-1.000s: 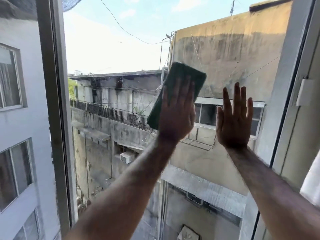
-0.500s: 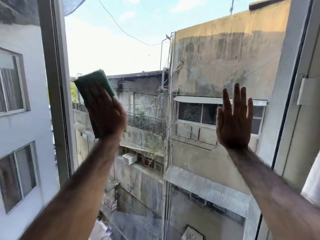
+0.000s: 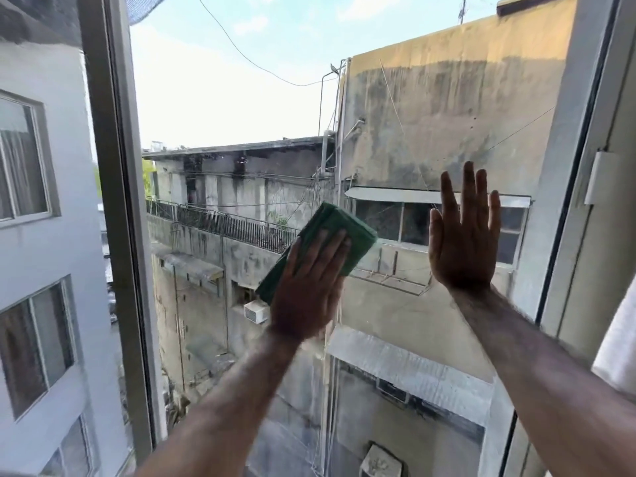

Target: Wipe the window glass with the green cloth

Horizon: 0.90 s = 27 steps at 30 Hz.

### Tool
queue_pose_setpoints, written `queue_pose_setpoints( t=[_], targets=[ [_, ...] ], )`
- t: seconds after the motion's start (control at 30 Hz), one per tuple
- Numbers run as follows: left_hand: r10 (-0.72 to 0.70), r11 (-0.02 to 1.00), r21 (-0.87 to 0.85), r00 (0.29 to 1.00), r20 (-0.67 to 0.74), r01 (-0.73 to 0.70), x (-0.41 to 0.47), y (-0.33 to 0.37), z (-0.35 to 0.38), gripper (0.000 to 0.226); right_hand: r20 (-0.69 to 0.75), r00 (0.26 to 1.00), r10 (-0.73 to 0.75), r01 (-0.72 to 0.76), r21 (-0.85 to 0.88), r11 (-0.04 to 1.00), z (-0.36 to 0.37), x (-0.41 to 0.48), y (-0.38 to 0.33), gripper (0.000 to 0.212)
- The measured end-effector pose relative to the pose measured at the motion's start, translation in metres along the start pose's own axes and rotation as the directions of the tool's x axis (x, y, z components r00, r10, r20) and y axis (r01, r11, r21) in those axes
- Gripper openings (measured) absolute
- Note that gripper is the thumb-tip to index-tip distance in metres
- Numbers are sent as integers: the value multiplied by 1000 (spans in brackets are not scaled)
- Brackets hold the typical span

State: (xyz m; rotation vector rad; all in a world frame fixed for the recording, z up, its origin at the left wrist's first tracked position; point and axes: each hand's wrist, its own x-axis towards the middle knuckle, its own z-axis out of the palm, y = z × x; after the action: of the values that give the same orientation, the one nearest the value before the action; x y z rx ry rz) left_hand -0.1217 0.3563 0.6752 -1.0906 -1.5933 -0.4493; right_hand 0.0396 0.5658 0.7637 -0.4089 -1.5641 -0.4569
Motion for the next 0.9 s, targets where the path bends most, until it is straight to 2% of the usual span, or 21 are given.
queue_pose_setpoints(
  t=[0.1, 0.2, 0.3, 0.37, 0.43, 0.53, 0.6, 0.77, 0.9],
  targets=[
    [-259, 966, -16, 965, -38, 259, -21, -64, -29, 59, 7, 1000, 10, -10, 0, 1000, -1, -1, -2, 58],
    [-544, 839, -46, 837, -62, 542, 17, -111, -64, 62, -4, 1000, 16, -16, 8, 1000, -1, -2, -6, 58],
    [-654, 754, -99, 728, -204, 650, 98, -116, -89, 59, 1, 1000, 9, -9, 8, 1000, -1, -1, -5, 58],
    [-662, 742, -111, 696, -278, 661, 148, -98, -92, 58, 4, 1000, 9, -9, 10, 1000, -1, -2, -5, 58],
    [-610, 785, -82, 743, -276, 614, 176, -63, -84, 57, 0, 1000, 6, -6, 8, 1000, 0, -1, -5, 58],
    [-386, 919, -20, 891, -238, 393, 167, -7, -53, 57, -5, 1000, -2, 2, 9, 1000, 0, 1, -2, 57],
    [-260, 965, -12, 942, -212, 263, 135, 10, -30, 60, 1, 1000, -8, 8, 7, 1000, 0, 1, -1, 57],
    [-287, 958, -9, 954, -88, 288, 20, 21, 1, 68, 1, 1000, -4, 4, 15, 1000, -3, 1, -2, 57],
    [-230, 972, 41, 971, -59, 232, 1, 16, -15, 64, 4, 1000, -4, 4, 3, 1000, -3, 1, -4, 57]
  ],
)
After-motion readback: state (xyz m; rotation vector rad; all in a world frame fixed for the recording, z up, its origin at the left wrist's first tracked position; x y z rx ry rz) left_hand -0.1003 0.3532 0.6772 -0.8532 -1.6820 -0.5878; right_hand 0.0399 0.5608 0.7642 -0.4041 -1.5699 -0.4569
